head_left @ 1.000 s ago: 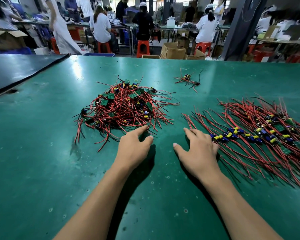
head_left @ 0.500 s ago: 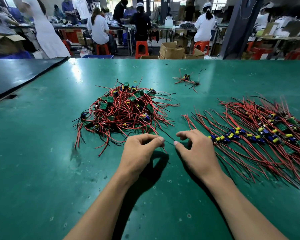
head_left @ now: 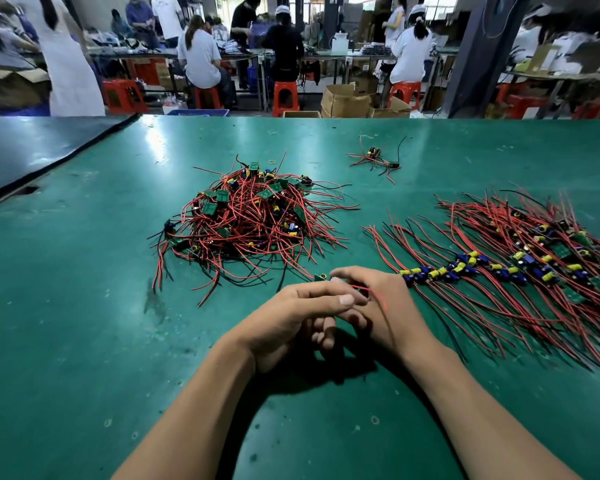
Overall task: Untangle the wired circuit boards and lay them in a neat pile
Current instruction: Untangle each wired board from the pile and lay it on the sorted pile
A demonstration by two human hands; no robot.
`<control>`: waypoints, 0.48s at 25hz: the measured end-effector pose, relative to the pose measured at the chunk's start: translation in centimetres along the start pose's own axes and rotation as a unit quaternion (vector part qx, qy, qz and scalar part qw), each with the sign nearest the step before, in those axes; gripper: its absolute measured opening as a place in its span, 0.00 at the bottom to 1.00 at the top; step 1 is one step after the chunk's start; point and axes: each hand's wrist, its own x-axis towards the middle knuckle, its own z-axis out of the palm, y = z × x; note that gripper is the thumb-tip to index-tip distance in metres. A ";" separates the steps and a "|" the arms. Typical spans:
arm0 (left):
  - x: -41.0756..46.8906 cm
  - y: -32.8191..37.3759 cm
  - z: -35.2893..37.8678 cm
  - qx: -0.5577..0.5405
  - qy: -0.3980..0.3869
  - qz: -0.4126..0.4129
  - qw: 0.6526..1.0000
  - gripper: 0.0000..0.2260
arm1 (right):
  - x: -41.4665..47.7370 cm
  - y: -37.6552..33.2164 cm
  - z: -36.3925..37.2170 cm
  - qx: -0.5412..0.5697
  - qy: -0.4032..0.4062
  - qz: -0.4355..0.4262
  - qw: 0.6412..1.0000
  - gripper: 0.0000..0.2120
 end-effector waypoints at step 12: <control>1.7 -0.1 -0.4 -0.078 0.255 0.051 0.962 0.11 | -1.2 -2.4 0.8 0.091 0.054 -0.091 0.990 0.13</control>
